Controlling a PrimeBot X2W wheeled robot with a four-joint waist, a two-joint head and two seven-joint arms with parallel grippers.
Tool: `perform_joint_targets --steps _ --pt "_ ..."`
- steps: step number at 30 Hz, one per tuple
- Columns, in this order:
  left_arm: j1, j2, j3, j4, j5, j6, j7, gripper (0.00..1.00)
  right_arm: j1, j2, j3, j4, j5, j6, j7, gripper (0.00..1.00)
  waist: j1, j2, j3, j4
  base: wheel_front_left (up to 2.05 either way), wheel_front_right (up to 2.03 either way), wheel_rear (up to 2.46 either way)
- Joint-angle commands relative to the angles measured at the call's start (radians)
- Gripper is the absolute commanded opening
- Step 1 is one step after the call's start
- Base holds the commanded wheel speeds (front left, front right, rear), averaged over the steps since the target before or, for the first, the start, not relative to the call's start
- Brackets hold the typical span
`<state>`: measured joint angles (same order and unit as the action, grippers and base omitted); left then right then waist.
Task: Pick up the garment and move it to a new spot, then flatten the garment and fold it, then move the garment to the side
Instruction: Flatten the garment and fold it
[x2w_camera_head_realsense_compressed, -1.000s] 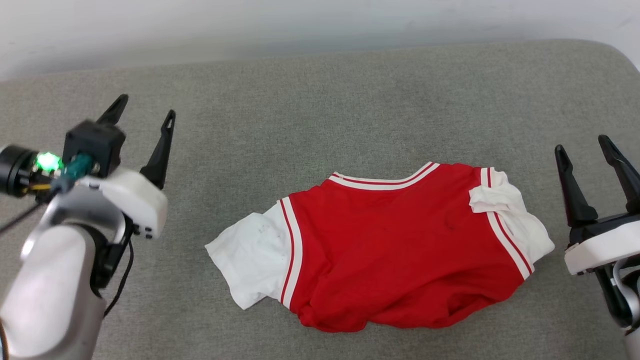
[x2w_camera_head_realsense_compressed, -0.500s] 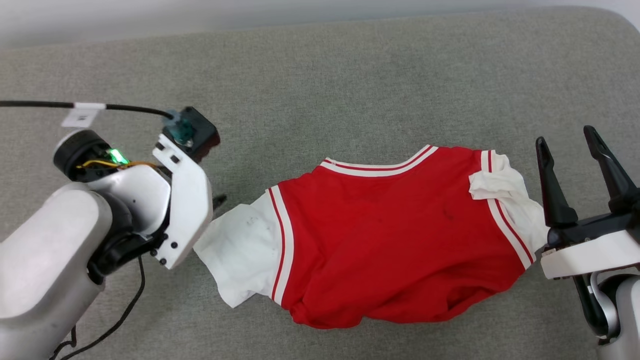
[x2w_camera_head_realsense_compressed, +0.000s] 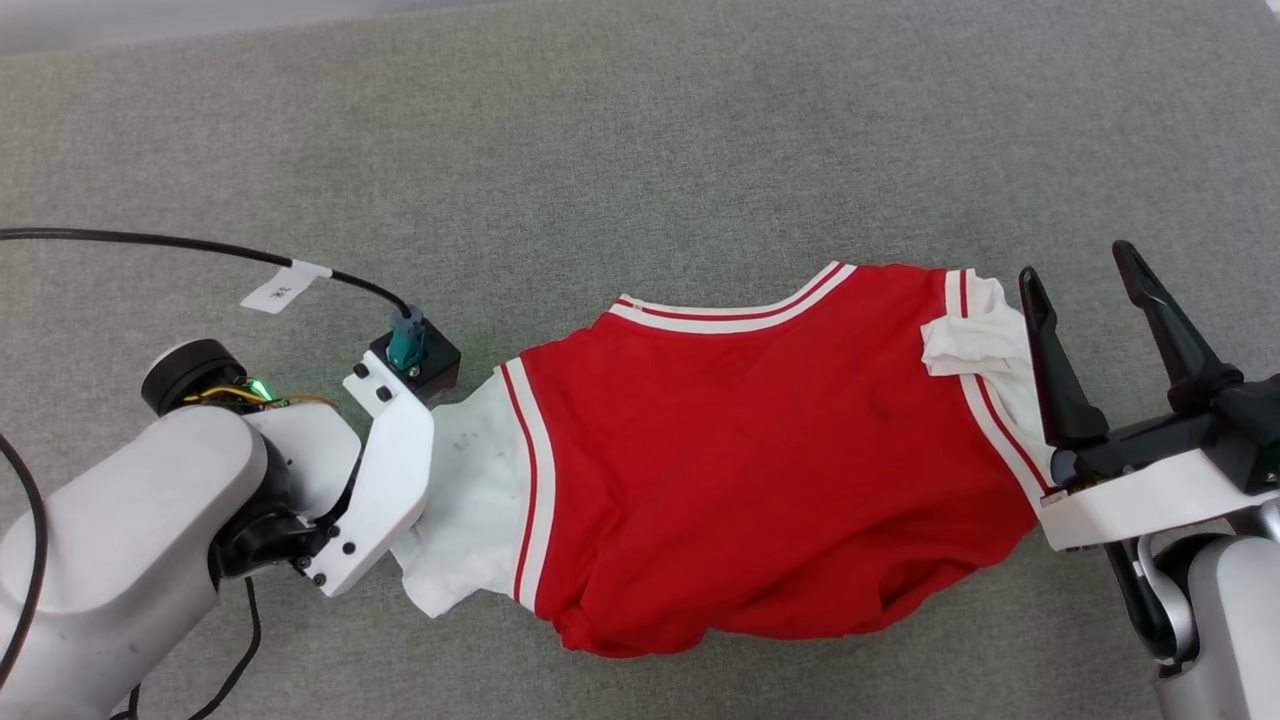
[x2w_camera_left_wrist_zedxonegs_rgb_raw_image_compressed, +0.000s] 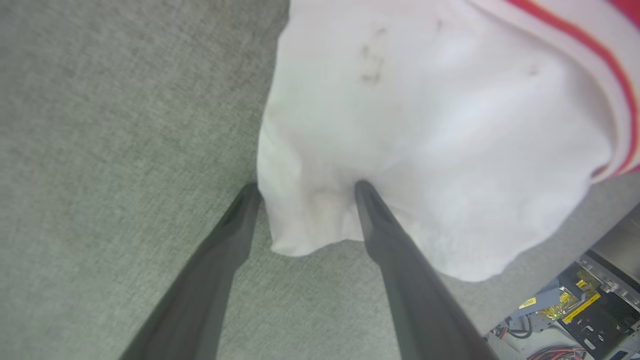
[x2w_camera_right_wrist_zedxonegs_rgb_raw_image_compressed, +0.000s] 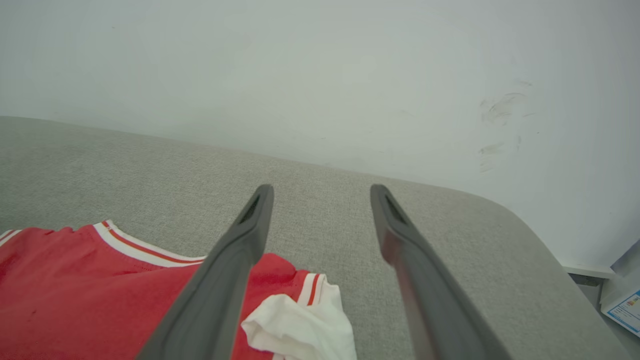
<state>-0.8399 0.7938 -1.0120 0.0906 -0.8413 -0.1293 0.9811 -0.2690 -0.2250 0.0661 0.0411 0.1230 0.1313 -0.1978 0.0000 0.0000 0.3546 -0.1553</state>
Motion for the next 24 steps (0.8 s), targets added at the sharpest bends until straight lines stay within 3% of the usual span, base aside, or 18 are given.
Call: perform_joint_targets --steps 1,2,3,9,15,19,24 --pt "0.014 0.001 -0.030 0.036 -0.008 0.001 -0.005 1.00 -0.014 0.004 0.003 0.006 0.000 -0.001 -0.006 1.00 0.0000 0.0000 0.003 -0.004 0.00 0.00 0.00" --pt "0.015 0.002 -0.049 0.049 -0.012 0.002 -0.009 0.20 -0.015 0.005 0.005 0.011 0.001 -0.001 -0.007 1.00 0.0000 0.0000 0.002 -0.005 0.00 0.00 0.00" --pt "0.015 0.003 -0.063 0.058 -0.017 0.002 -0.014 0.00 -0.018 0.004 0.005 0.016 0.005 -0.001 -0.006 1.00 0.0000 0.0000 -0.002 -0.005 0.00 0.00 0.00" --pt "-0.014 0.017 -0.057 0.061 -0.070 0.001 -0.115 0.00 -0.062 -0.047 -0.017 0.034 0.018 -0.001 0.015 1.00 0.0000 0.0000 -0.051 0.008 0.00 0.00 0.00" --pt "-0.022 0.076 -0.020 0.010 -0.109 0.001 -0.172 0.00 -0.173 -0.183 0.030 0.011 0.040 -0.001 0.113 1.00 0.0000 0.0000 -0.087 0.028 0.00 0.00 0.00" --pt "-0.019 0.099 0.000 -0.039 -0.120 0.009 -0.194 0.00 -0.250 -0.323 0.154 0.038 0.153 -0.001 0.324 1.00 0.0000 0.0000 -0.093 0.051 0.00 0.00 0.00" --pt "-0.026 0.097 0.002 -0.090 -0.116 0.021 -0.190 0.00 -0.329 -0.516 0.350 0.042 0.419 -0.001 0.714 1.00 0.0000 0.0000 -0.079 0.079 0.00 0.00 0.00"
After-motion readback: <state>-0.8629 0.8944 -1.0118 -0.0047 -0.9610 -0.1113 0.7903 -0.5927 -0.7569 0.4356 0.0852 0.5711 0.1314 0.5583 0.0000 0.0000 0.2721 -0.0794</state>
